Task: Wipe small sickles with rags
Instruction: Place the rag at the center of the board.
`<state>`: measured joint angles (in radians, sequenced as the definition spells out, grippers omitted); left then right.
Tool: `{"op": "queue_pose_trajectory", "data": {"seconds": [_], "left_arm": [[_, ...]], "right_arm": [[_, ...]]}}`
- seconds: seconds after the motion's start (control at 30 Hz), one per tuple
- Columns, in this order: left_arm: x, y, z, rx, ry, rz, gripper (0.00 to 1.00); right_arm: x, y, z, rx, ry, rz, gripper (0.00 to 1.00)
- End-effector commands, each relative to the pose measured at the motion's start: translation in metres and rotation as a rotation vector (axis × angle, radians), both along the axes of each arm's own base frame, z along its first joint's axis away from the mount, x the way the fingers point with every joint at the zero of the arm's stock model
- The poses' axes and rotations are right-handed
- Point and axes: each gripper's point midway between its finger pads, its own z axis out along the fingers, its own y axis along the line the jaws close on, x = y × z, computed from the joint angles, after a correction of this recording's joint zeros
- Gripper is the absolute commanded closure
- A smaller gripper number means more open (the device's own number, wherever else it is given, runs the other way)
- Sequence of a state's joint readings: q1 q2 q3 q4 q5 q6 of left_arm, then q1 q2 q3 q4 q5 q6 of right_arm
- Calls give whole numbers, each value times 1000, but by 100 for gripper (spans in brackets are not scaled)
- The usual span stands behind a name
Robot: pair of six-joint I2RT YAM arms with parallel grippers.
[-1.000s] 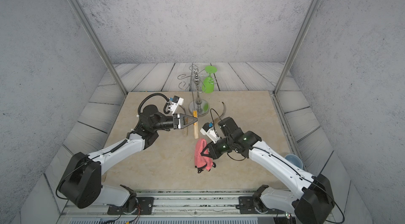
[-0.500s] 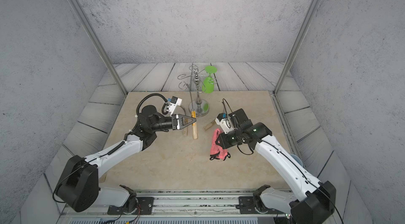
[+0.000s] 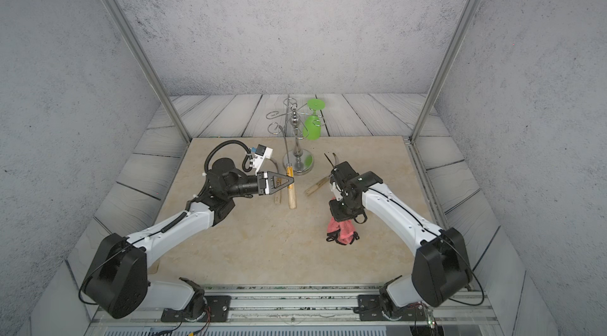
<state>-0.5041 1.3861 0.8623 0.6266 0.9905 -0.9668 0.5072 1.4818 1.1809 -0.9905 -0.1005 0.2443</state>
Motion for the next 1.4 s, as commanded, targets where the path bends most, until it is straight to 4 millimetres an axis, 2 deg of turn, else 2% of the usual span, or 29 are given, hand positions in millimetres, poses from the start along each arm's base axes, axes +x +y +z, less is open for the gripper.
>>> {"op": "queue_pose_trajectory", "data": {"seconds": [0.0, 0.23, 0.33, 0.5, 0.6, 0.77, 1.0, 1.2, 1.37], "left_arm": [[-1, 5, 8, -13, -43, 11, 100], [-3, 7, 3, 8, -31, 20, 100], [-4, 9, -1, 18, -25, 26, 100], [-4, 9, -6, 26, -12, 31, 100], [-4, 9, -8, 31, -6, 31, 100], [-6, 11, -14, 50, 2, 38, 100], [-17, 14, -20, 68, 7, 16, 100], [-32, 15, -27, 76, 0, -34, 100], [-35, 15, -31, 92, -4, -45, 100]], "right_arm": [[12, -6, -16, -76, 24, -41, 80], [20, 5, -57, -88, 113, -39, 75], [22, 10, -68, -82, 136, -37, 66], [23, 19, -68, -32, 141, -19, 44], [23, 26, -58, 13, 128, -4, 38], [21, 32, -27, 83, 80, 10, 33], [20, 36, 35, 191, -55, 4, 36], [19, 66, 102, 458, -178, 23, 44], [15, 85, 142, 615, -214, 78, 45]]}}
